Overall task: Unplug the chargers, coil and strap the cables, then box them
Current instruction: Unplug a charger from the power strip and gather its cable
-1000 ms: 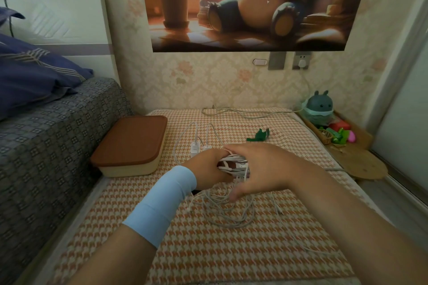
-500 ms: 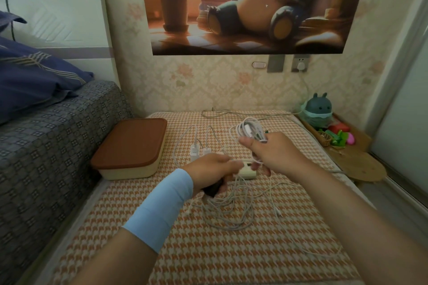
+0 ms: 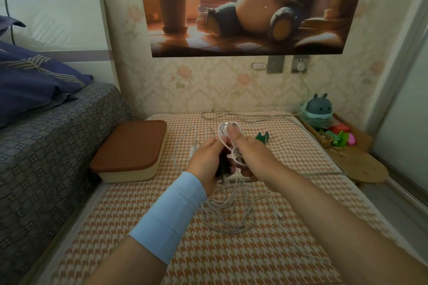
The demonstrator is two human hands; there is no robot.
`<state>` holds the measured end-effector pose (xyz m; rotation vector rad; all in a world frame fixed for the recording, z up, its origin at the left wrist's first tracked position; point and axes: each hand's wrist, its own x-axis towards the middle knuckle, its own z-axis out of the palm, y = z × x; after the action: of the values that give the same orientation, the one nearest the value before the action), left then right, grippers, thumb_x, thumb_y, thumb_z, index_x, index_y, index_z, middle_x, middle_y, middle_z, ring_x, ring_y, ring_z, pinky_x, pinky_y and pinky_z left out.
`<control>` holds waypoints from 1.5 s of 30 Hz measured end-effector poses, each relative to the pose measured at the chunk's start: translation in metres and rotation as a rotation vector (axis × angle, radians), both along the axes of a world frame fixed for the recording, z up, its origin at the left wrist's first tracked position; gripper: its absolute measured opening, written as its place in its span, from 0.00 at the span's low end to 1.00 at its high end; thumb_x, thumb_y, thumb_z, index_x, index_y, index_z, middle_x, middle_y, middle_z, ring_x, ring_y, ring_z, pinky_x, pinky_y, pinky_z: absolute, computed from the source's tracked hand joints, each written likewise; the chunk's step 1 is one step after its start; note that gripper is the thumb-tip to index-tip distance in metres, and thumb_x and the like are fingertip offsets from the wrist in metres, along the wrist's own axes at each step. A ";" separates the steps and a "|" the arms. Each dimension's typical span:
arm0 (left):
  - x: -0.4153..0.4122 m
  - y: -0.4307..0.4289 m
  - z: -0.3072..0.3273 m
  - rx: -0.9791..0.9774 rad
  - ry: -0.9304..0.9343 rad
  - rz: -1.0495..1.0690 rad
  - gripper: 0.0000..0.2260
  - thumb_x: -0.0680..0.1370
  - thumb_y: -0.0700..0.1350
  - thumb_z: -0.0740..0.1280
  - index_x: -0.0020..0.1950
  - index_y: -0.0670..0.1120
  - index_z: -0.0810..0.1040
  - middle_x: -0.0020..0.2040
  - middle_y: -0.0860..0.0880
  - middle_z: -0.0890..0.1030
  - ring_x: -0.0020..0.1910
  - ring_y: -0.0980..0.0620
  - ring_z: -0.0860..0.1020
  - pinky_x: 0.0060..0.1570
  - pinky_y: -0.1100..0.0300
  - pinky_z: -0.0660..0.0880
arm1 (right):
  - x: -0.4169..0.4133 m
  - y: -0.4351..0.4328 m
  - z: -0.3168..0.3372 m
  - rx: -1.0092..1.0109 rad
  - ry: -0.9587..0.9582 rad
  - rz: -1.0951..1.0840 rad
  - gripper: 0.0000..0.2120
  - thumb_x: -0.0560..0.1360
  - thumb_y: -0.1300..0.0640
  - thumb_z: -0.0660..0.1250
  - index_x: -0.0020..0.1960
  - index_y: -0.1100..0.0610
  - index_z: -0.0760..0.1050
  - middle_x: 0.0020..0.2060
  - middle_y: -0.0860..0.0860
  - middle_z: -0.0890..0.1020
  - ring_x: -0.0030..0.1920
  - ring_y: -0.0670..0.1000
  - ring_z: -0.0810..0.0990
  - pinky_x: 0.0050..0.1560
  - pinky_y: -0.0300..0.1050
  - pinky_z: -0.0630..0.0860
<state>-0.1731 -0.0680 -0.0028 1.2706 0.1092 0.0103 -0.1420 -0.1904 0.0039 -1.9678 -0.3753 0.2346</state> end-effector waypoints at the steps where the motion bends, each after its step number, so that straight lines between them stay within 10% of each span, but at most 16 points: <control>1: 0.001 0.003 0.000 0.000 -0.002 0.006 0.11 0.83 0.48 0.61 0.51 0.43 0.79 0.38 0.46 0.79 0.31 0.51 0.75 0.29 0.59 0.72 | -0.004 -0.003 0.005 -0.003 0.013 0.105 0.30 0.66 0.21 0.61 0.45 0.48 0.76 0.30 0.44 0.77 0.27 0.43 0.72 0.31 0.43 0.68; 3: 0.003 0.009 0.001 0.017 -0.005 0.020 0.14 0.84 0.47 0.59 0.57 0.40 0.80 0.42 0.43 0.80 0.34 0.49 0.77 0.31 0.58 0.75 | -0.008 -0.012 0.012 -0.008 0.017 0.302 0.11 0.74 0.42 0.72 0.52 0.44 0.74 0.30 0.39 0.80 0.27 0.37 0.75 0.28 0.37 0.68; 6: 0.003 0.021 0.005 0.116 0.015 -0.011 0.15 0.83 0.49 0.62 0.53 0.38 0.80 0.38 0.44 0.77 0.29 0.50 0.74 0.28 0.59 0.73 | -0.007 -0.021 0.016 0.020 0.058 0.397 0.14 0.75 0.63 0.74 0.52 0.48 0.73 0.29 0.41 0.80 0.25 0.36 0.75 0.25 0.30 0.67; 12: -0.008 0.048 0.019 0.791 0.013 -0.175 0.06 0.79 0.47 0.68 0.52 0.45 0.75 0.40 0.49 0.77 0.27 0.49 0.73 0.26 0.59 0.69 | 0.009 -0.040 0.007 -0.186 0.104 0.248 0.18 0.77 0.46 0.72 0.62 0.55 0.75 0.35 0.52 0.85 0.24 0.51 0.73 0.26 0.42 0.65; 16: -0.012 0.047 0.021 1.547 -0.319 -0.145 0.46 0.68 0.54 0.77 0.75 0.66 0.49 0.77 0.56 0.61 0.58 0.47 0.79 0.50 0.50 0.80 | 0.013 -0.046 0.007 -0.353 0.150 0.276 0.22 0.75 0.40 0.72 0.48 0.61 0.76 0.26 0.52 0.75 0.23 0.50 0.68 0.27 0.42 0.63; 18: -0.015 0.036 0.022 1.816 -0.461 -0.226 0.50 0.70 0.60 0.74 0.76 0.69 0.38 0.80 0.60 0.53 0.64 0.50 0.77 0.53 0.50 0.79 | 0.012 -0.045 0.008 -0.439 0.178 0.305 0.23 0.73 0.38 0.73 0.43 0.58 0.76 0.26 0.52 0.74 0.23 0.51 0.67 0.28 0.42 0.63; 21: -0.013 0.020 0.010 1.924 -0.449 -0.263 0.38 0.74 0.66 0.65 0.78 0.66 0.46 0.73 0.57 0.70 0.64 0.50 0.76 0.54 0.54 0.76 | 0.011 -0.047 0.009 -0.469 0.211 0.390 0.18 0.71 0.40 0.76 0.41 0.56 0.79 0.26 0.51 0.74 0.25 0.51 0.68 0.29 0.43 0.63; 26: -0.007 0.003 0.000 1.872 -0.279 -0.282 0.18 0.74 0.59 0.67 0.61 0.55 0.72 0.52 0.50 0.79 0.50 0.47 0.78 0.43 0.55 0.73 | 0.010 -0.046 0.002 -0.514 0.084 0.448 0.07 0.72 0.55 0.76 0.41 0.54 0.79 0.30 0.49 0.77 0.30 0.51 0.74 0.32 0.44 0.70; 32: -0.005 0.002 -0.003 1.480 0.019 -0.466 0.16 0.72 0.52 0.73 0.56 0.50 0.75 0.48 0.50 0.82 0.34 0.51 0.84 0.40 0.54 0.83 | -0.001 -0.034 0.009 -0.960 -0.493 0.401 0.09 0.68 0.50 0.74 0.41 0.45 0.73 0.36 0.45 0.78 0.35 0.47 0.76 0.34 0.44 0.72; 38: -0.008 0.020 0.007 0.869 0.248 -0.690 0.12 0.76 0.50 0.71 0.57 0.49 0.78 0.45 0.46 0.86 0.45 0.42 0.85 0.52 0.48 0.81 | -0.011 -0.020 0.022 -1.049 -0.904 0.398 0.10 0.71 0.46 0.72 0.40 0.47 0.70 0.33 0.45 0.74 0.34 0.48 0.71 0.30 0.43 0.64; 42: -0.008 0.034 -0.003 0.608 0.249 -0.691 0.06 0.80 0.41 0.66 0.54 0.40 0.79 0.35 0.46 0.77 0.36 0.46 0.79 0.54 0.45 0.80 | -0.007 -0.018 0.016 -0.957 -0.890 0.368 0.16 0.69 0.43 0.75 0.52 0.45 0.75 0.49 0.42 0.77 0.48 0.46 0.77 0.38 0.41 0.66; 45: -0.006 0.034 -0.007 0.484 0.244 -0.650 0.07 0.81 0.42 0.65 0.49 0.38 0.78 0.32 0.48 0.73 0.31 0.49 0.75 0.49 0.47 0.79 | -0.001 -0.028 0.016 -0.681 -0.640 0.354 0.41 0.67 0.46 0.78 0.74 0.39 0.61 0.70 0.41 0.65 0.69 0.43 0.66 0.61 0.39 0.68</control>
<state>-0.1793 -0.0340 -0.0098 1.7374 -0.1083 -0.7152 -0.1427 -0.2185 0.0198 -2.6162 -1.1880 -0.0722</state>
